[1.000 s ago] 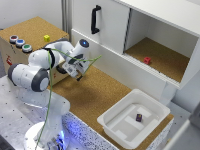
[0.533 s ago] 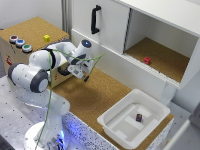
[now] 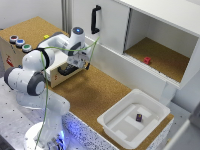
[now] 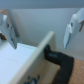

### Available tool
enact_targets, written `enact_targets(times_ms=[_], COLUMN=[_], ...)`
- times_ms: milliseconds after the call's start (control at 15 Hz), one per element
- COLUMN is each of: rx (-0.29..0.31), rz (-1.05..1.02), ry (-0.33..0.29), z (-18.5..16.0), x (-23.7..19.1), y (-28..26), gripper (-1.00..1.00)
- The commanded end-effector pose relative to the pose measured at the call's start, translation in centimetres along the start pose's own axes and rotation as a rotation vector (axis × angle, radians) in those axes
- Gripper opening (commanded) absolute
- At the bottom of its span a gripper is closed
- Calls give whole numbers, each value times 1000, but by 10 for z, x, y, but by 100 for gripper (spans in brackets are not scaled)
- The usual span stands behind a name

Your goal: Grasp the drawer handle, then open it

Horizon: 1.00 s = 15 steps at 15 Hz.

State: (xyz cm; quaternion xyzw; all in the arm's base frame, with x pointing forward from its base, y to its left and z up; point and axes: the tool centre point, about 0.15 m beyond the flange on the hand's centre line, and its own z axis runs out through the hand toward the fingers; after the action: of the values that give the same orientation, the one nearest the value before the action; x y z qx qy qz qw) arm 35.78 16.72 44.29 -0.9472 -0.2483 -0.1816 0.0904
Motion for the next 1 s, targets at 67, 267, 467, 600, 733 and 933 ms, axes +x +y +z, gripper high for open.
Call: enact_targets(times_ms=[67,267,467,600,733,933], rx=[82,188,286,311,332,322], rz=[-265,-510,-705,-798,-910,-1053], ry=[-91,-119,-165,-209,-269,-376], z=[-31,-40,-40,-34,-18,10], x=[73,105,124,131,131,129], y=[-69,-127,-175,-197,-212,-220], gripper=[100,100,100,100,100,100])
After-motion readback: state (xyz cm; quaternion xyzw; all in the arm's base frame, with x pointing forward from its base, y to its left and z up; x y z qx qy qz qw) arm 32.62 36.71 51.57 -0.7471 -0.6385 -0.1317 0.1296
